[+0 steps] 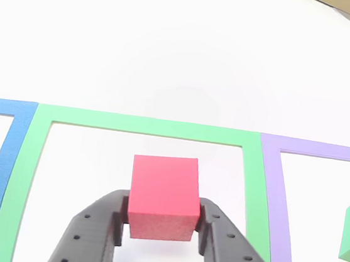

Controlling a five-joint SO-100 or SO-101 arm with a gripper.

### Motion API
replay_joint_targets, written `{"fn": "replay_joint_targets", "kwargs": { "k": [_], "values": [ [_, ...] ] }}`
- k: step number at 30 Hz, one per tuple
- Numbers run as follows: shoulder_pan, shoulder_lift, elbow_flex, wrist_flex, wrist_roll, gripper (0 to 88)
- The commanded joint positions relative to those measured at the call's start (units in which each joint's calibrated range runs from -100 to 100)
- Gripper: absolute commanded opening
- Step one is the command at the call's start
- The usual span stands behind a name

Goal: Tower of hanoi

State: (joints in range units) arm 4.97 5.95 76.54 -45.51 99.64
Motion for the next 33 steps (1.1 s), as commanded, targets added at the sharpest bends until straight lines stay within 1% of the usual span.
{"fn": "replay_joint_targets", "kwargs": {
  "k": [1,18,33],
  "values": [
    [0.4,2.9,-3.1,-4.9,0.4,5.9],
    [-1.7,9.9,-2.2,-12.9,0.4,8.2],
    [-0.9,12.0,-2.8,-13.9,0.4,14.7]
  ]
}}
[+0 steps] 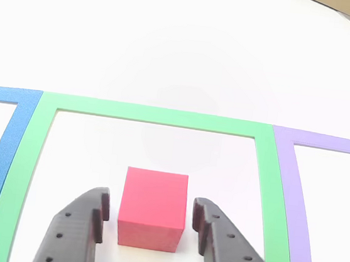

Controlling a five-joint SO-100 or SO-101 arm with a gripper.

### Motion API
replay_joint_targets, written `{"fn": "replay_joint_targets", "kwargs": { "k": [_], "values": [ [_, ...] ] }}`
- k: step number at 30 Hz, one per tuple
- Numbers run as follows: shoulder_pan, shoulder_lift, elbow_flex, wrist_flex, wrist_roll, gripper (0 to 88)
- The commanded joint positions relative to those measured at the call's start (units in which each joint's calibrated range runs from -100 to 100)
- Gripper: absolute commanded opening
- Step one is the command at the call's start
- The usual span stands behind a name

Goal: Tower of hanoi

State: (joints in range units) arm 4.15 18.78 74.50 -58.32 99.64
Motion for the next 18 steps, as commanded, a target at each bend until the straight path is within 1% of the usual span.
{"fn": "replay_joint_targets", "kwargs": {
  "k": [1,8,14,17,18],
  "values": [
    [-0.1,-1.1,-0.8,-1.1,0.4,15.2],
    [-0.1,-2.9,-0.7,-0.9,0.4,16.2],
    [-0.4,-7.9,0.1,0.7,0.4,18.5],
    [-0.7,-13.3,0.2,4.0,0.4,19.0],
    [-0.8,-15.5,0.2,5.8,0.4,18.0]
  ]
}}
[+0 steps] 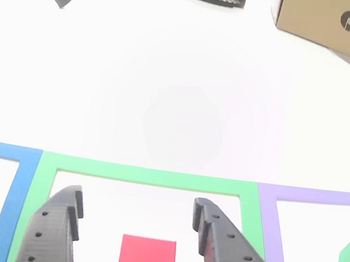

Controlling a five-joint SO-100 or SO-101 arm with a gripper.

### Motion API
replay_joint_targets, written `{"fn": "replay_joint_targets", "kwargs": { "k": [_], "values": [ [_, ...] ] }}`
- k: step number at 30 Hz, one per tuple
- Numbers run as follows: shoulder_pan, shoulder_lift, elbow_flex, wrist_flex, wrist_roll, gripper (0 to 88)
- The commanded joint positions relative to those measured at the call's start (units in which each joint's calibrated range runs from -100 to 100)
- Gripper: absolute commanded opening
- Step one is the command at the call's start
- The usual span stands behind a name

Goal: Tower of hanoi

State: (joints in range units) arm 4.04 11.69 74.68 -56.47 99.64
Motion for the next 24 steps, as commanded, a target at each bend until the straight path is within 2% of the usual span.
{"fn": "replay_joint_targets", "kwargs": {
  "k": [1,7,14,24],
  "values": [
    [-0.8,-11.1,0.0,6.3,0.4,16.1],
    [0.6,-30.5,-0.9,27.9,0.4,6.1],
    [4.2,-53.2,-9.6,63.7,0.4,0.5],
    [9.0,-73.8,-25.0,102.1,0.4,0.1]
  ]
}}
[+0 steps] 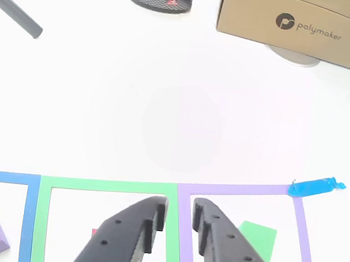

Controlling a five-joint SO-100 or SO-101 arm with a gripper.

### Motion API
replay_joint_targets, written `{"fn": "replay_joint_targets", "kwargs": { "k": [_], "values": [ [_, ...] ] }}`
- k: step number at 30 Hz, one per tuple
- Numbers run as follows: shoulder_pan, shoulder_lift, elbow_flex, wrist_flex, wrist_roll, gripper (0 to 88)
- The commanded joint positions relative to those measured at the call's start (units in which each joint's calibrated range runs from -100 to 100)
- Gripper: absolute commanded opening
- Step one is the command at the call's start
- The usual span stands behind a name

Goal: Tower of hanoi

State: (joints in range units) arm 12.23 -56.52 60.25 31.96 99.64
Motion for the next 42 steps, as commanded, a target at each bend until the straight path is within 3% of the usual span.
{"fn": "replay_joint_targets", "kwargs": {
  "k": [1,9,15,18,24,28,42],
  "values": [
    [1.0,-6.2,-13.2,17.3,0.4,0.1],
    [7.4,-3.9,-36.9,46.7,0.4,0.1],
    [18.1,-1.2,-39.2,53.2,0.4,6.4],
    [22.5,0.0,-36.4,52.1,0.4,13.8],
    [26.0,2.1,-27.2,44.0,0.4,26.6],
    [26.9,2.9,-17.3,31.2,0.4,31.3],
    [31.3,20.1,7.7,-21.9,0.4,30.9]
  ]
}}
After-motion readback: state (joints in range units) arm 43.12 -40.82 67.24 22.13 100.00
